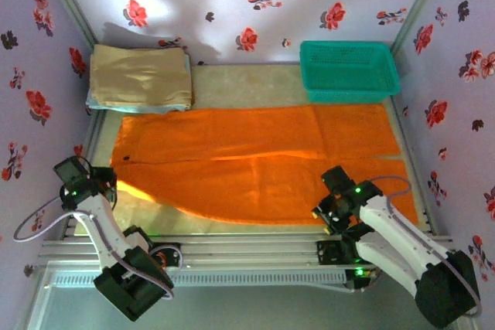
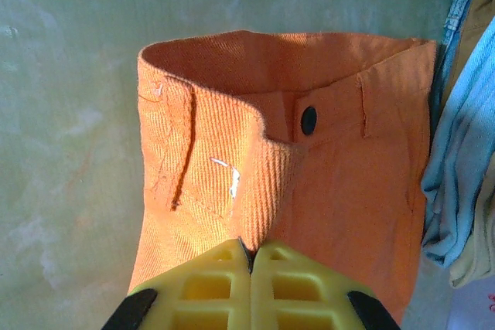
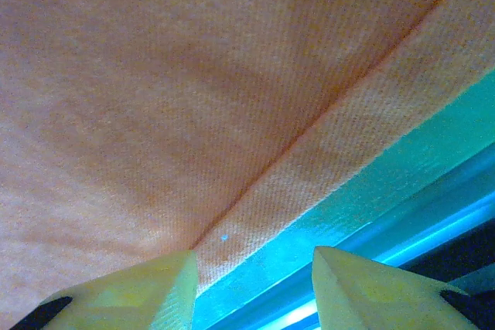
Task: Fold and stack the trousers
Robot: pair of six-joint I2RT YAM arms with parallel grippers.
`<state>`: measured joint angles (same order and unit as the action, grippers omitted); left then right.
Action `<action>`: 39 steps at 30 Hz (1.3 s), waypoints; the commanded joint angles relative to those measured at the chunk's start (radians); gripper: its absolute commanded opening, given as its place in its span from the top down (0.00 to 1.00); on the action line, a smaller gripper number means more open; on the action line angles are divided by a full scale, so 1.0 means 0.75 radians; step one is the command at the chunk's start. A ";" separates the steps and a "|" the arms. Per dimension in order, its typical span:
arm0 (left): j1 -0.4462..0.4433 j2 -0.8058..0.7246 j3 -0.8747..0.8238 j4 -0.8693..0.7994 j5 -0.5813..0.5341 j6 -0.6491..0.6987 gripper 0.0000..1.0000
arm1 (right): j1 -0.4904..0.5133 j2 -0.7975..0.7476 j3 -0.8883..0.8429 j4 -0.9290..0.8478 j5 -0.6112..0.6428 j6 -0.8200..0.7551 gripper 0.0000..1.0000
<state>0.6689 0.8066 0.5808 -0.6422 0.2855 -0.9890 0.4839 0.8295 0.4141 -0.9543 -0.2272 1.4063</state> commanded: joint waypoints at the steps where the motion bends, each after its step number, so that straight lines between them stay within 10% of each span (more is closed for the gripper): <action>1: 0.011 -0.008 0.052 0.023 0.031 0.003 1.00 | 0.062 0.050 -0.033 0.013 0.034 0.099 0.56; 18: 0.010 -0.079 0.109 -0.076 0.046 0.026 1.00 | -0.042 0.072 -0.078 0.128 0.189 -0.069 1.00; 39: 0.010 -0.337 0.346 -0.315 0.105 -0.065 1.00 | -0.054 -0.402 0.429 -0.466 0.415 -0.487 1.00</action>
<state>0.6689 0.5694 0.7639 -0.8558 0.3424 -1.0191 0.4511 0.5522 0.6624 -1.1664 -0.0303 1.1343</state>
